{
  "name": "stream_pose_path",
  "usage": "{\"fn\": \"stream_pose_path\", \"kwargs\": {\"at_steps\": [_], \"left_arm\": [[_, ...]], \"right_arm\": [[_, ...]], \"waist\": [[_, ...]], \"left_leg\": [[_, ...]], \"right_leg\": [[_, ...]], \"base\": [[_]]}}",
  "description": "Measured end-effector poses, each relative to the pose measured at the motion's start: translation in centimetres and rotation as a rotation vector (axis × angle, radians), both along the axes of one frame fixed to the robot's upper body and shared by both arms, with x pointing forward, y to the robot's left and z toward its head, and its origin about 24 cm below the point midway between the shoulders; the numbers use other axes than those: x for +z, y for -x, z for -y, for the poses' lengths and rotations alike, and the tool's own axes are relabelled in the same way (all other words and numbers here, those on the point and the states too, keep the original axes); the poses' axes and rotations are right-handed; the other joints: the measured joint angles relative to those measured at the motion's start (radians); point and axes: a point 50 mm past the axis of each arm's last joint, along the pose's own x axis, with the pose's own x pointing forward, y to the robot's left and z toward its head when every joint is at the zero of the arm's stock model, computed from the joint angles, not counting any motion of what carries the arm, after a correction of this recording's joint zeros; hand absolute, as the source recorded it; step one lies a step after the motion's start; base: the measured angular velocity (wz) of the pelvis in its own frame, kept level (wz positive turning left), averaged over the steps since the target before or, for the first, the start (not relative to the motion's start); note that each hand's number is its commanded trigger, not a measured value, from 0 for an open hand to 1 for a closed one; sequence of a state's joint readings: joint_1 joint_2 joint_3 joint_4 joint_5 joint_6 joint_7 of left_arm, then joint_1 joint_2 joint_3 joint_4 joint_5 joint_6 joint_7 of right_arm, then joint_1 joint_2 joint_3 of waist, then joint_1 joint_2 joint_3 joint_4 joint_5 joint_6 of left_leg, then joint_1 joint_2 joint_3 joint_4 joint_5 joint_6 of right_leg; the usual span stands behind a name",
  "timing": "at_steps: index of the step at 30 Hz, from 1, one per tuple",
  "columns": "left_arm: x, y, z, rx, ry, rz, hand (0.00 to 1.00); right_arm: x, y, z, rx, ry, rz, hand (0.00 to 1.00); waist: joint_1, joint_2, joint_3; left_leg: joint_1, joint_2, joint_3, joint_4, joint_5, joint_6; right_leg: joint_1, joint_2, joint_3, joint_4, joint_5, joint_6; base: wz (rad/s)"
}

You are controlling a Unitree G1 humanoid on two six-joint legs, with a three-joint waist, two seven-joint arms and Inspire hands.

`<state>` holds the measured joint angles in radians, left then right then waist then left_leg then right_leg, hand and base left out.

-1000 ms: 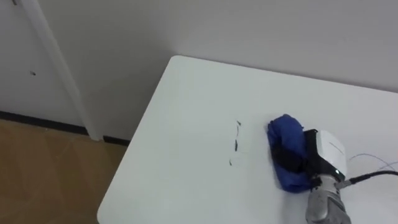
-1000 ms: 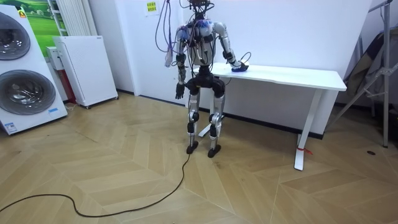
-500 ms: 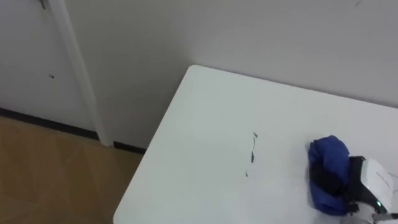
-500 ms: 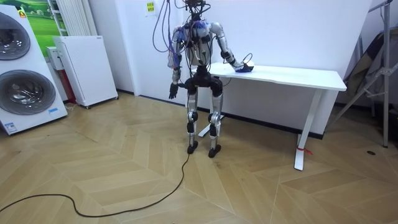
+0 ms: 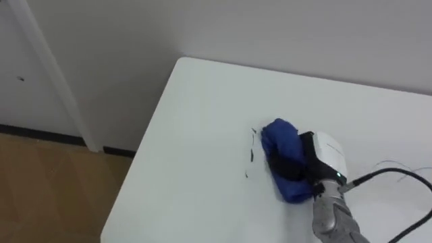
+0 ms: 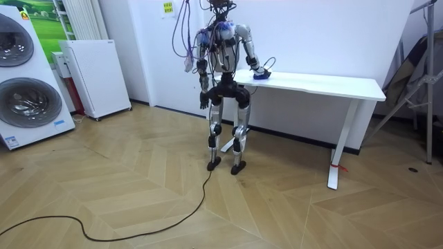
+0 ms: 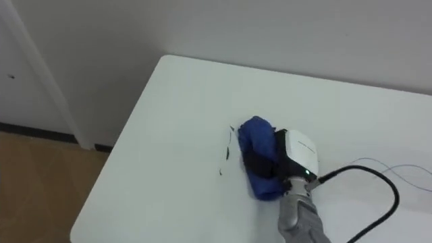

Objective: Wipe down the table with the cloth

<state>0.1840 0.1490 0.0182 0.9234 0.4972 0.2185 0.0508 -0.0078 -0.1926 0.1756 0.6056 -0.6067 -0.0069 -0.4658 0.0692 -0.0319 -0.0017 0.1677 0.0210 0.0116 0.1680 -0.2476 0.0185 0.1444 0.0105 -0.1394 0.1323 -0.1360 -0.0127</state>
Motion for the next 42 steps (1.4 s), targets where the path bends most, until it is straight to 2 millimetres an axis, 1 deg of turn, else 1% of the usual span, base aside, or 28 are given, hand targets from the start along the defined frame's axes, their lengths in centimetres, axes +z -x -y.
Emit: {"fn": "stream_pose_path", "kwargs": {"at_steps": [2,5,9,10,12,13,14,15,16,17,18,19,20,21,23,24,25,26,27,28,29,30,31,33,36,39,41,42], "left_arm": [[0.3,1.6,-1.9,0.058,-0.044,-0.027,0.0],[0.8,3.4,-3.8,0.116,-0.093,-0.065,0.0],[0.8,2.9,-3.6,0.085,-0.089,-0.062,0.0],[0.6,2.2,-3.2,0.06,-0.077,-0.05,0.0],[0.4,1.2,-2.7,0.028,-0.066,-0.041,0.0],[0.3,0.6,-2.5,0.018,-0.064,-0.037,0.0],[0.2,0.0,-2.2,0.016,-0.061,-0.033,0.0],[0.2,-0.3,-2.1,0.012,-0.059,-0.033,0.0],[0.1,-1.0,-1.9,-0.008,-0.058,-0.03,0.0],[0.2,-2.0,-1.8,-0.027,-0.06,-0.013,0.0],[0.3,-2.5,-1.8,-0.034,-0.061,-0.004,0.0],[0.5,-3.3,-1.8,-0.045,-0.063,0.014,0.0],[0.7,-4.2,-1.7,-0.064,-0.06,0.036,0.0],[0.9,-4.7,-1.6,-0.072,-0.055,0.052,0.0],[1.5,-6.4,-1.4,-0.116,-0.043,0.097,0.0],[1.6,-6.5,-1.5,-0.12,-0.047,0.097,0.0],[1.7,-6.5,-1.8,-0.121,-0.057,0.095,0.0],[1.9,-6.4,-2.5,-0.12,-0.076,0.09,0.0],[1.9,-6.1,-2.7,-0.114,-0.083,0.082,0.0],[1.9,-6.0,-2.8,-0.113,-0.083,0.077,0.0],[1.7,-5.6,-2.6,-0.112,-0.078,0.066,0.0],[1.5,-5.4,-2.3,-0.113,-0.071,0.061,0.0],[1.5,-5.4,-2.2,-0.113,-0.066,0.062,0.0],[1.2,-5.4,-1.2,-0.105,-0.037,0.067,0.0],[1.0,-6.0,0.1,-0.057,0.017,0.106,0.0],[1.0,-7.4,1.8,-0.052,0.052,0.168,0.0],[0.9,-7.5,2.4,-0.027,0.075,0.181,0.0],[0.9,-7.5,2.4,-0.021,0.076,0.179,0.0]], "right_arm": [[-0.4,2.7,3.9,-0.157,0.031,0.0,1.0],[-1.0,5.7,8.2,-0.353,0.065,-0.035,1.0],[-1.7,7.1,9.8,-0.437,0.076,-0.088,1.0],[-1.7,6.6,9.6,-0.445,0.073,-0.095,1.0],[-1.7,4.6,8.2,-0.42,0.055,-0.09,1.0],[-1.5,3.1,7.1,-0.388,0.052,-0.089,1.0],[-1.1,1.4,5.2,-0.326,0.035,-0.086,1.0],[-1.0,0.6,4.1,-0.282,0.028,-0.085,1.0],[-0.7,-0.7,1.3,-0.188,0.01,-0.084,1.0],[-0.4,-1.8,-2.1,-0.084,-0.027,-0.083,1.0],[0.0,-2.6,-3.5,-0.024,-0.029,-0.075,1.0],[0.8,-4.1,-6.9,0.099,-0.063,-0.059,1.0],[1.8,-5.3,-9.5,0.198,-0.091,-0.036,1.0],[2.3,-5.8,-10.3,0.237,-0.098,-0.021,1.0],[3.0,-6.9,-10.5,0.254,-0.102,0.012,1.0],[3.0,-6.9,-10.2,0.243,-0.101,0.016,1.0],[2.9,-6.9,-9.5,0.223,-0.095,0.029,1.0],[2.5,-6.4,-8.4,0.196,-0.091,0.039,1.0],[1.8,-5.6,-6.9,0.17,-0.073,0.047,1.0],[1.5,-5.1,-6.0,0.152,-0.067,0.05,1.0],[1.1,-4.1,-4.1,0.107,-0.043,0.061,1.0],[0.8,-3.1,-2.4,0.056,-0.017,0.075,1.0],[0.8,-2.7,-1.7,0.035,-0.005,0.082,1.0],[0.9,-1.9,-0.5,-0.011,0.011,0.093,1.0],[1.0,-1.9,-1.8,0.013,0.007,0.093,1.0],[2.0,-3.0,-4.1,0.067,-0.01,0.074,1.0],[3.3,-4.9,-7.0,0.186,-0.019,0.065,1.0],[3.7,-5.4,-7.8,0.22,-0.02,0.066,1.0]], "waist": [[-0.018,-0.011,-0.0047],[-0.036,-0.019,-0.01],[-0.029,-0.018,-0.0089],[-0.003,-0.012,-0.0084],[0.046,-0.001,-0.0055],[0.087,0.006,-0.005],[0.122,0.016,0.0004],[0.136,0.021,0.0033],[0.163,0.028,0.0044],[0.191,0.028,0.0047],[0.203,0.028,0.0047],[0.216,0.027,0.0058],[0.217,0.028,0.0073],[0.217,0.028,0.0083],[0.199,0.019,0.013],[0.191,0.011,0.0134],[0.179,-0.005,0.0149],[0.172,-0.023,0.0167],[0.159,-0.02,0.0142],[0.146,-0.015,0.0155],[0.114,-0.004,0.0139],[0.09,-0.002,0.0122],[0.083,-0.002,0.0123],[0.074,0.001,0.0072],[0.075,0.014,-0.0009],[0.122,0.011,0.0004],[0.161,0.008,0.0017],[0.167,0.007,0.0025]], "left_leg": [[0.001,-0.008,0.0,0.0,0.004,0.007],[0.015,-0.016,0.013,0.003,0.004,0.014],[0.021,-0.013,0.056,0.053,0.002,0.02],[0.025,-0.013,0.075,0.063,-0.004,0.029],[0.025,-0.01,0.093,0.071,-0.014,0.041],[0.029,-0.007,0.092,0.072,-0.026,0.042],[0.023,-0.001,0.094,0.09,-0.049,0.044],[0.016,0.005,0.094,0.109,-0.06,0.043],[0.003,0.014,0.094,0.14,-0.078,0.039],[-0.011,0.025,0.093,0.163,-0.089,0.026],[-0.022,0.033,0.09,0.175,-0.095,0.02],[-0.052,0.043,0.056,0.195,-0.101,0.009],[-0.089,0.052,-0.013,0.212,-0.1,-0.002],[-0.106,0.058,-0.051,0.217,-0.096,-0.01],[-0.158,0.076,-0.195,0.208,-0.068,-0.051],[-0.162,0.08,-0.217,0.201,-0.062,-0.061],[-0.163,0.09,-0.248,0.197,-0.063,-0.086],[-0.162,0.109,-0.246,0.206,-0.076,-0.121],[-0.158,0.149,-0.225,0.21,-0.079,-0.156],[-0.156,0.173,-0.201,0.206,-0.072,-0.17],[-0.155,0.223,-0.134,0.184,-0.046,-0.199],[-0.15,0.247,-0.091,0.146,-0.002,-0.215],[-0.149,0.25,-0.076,0.129,0.021,-0.215],[-0.15,0.261,0.012,0.116,0.089,-0.199],[-0.15,0.265,0.032,0.126,0.103,-0.192],[-0.147,0.261,0.097,0.136,0.102,-0.191],[-0.145,0.228,0.119,0.105,0.087,-0.17],[-0.142,0.214,0.119,0.09,0.083,-0.165]], "right_leg": [[0.013,-0.017,-0.011,0.001,-0.01,0.016],[0.025,-0.03,-0.013,0.013,-0.014,0.022],[0.001,-0.049,-0.001,0.1,-0.023,0.036],[-0.02,-0.06,0.003,0.134,-0.027,0.043],[-0.051,-0.061,-0.002,0.169,-0.028,0.043],[-0.07,-0.06,-0.015,0.184,-0.028,0.043],[-0.097,-0.056,-0.034,0.202,-0.029,0.041],[-0.112,-0.056,-0.039,0.223,-0.03,0.038],[-0.146,-0.077,-0.041,0.311,-0.05,0.035],[-0.167,-0.121,-0.039,0.369,-0.068,0.053],[-0.171,-0.143,-0.037,0.37,-0.079,0.061],[-0.176,-0.173,-0.024,0.344,-0.09,0.076],[-0.178,-0.195,-0.007,0.284,-0.089,0.081],[-0.177,-0.201,-0.005,0.249,-0.083,0.089],[-0.154,-0.227,-0.021,0.105,-0.009,0.105],[-0.144,-0.239,-0.03,0.078,0.014,0.103],[-0.137,-0.255,-0.067,0.07,0.049,0.106],[-0.141,-0.259,-0.119,0.097,0.093,0.123],[-0.118,-0.235,-0.158,0.141,0.029,0.174],[-0.104,-0.217,-0.173,0.15,0.004,0.173],[-0.089,-0.189,-0.206,0.168,-0.032,0.158],[-0.095,-0.179,-0.222,0.194,-0.064,0.142],[-0.101,-0.178,-0.223,0.199,-0.078,0.136],[-0.116,-0.173,-0.22,0.231,-0.117,0.11],[-0.115,-0.146,-0.218,0.231,-0.128,0.087],[-0.144,-0.108,-0.173,0.225,-0.122,0.054],[-0.182,-0.082,-0.12,0.228,-0.099,0.025],[-0.19,-0.078,-0.11,0.225,-0.095,0.021]], "base": [[0.6],[0.33],[-0.15],[-0.84],[-1.19],[-1.57],[-1.58],[-1.35],[-0.91],[-0.72],[-0.43],[-0.11],[0.15],[0.68],[1.2],[1.25],[1.01],[1.08],[0.85],[0.9],[0.85],[0.75],[0.5],[0.17],[-0.08],[-0.49],[-0.81],[-0.59]]}}
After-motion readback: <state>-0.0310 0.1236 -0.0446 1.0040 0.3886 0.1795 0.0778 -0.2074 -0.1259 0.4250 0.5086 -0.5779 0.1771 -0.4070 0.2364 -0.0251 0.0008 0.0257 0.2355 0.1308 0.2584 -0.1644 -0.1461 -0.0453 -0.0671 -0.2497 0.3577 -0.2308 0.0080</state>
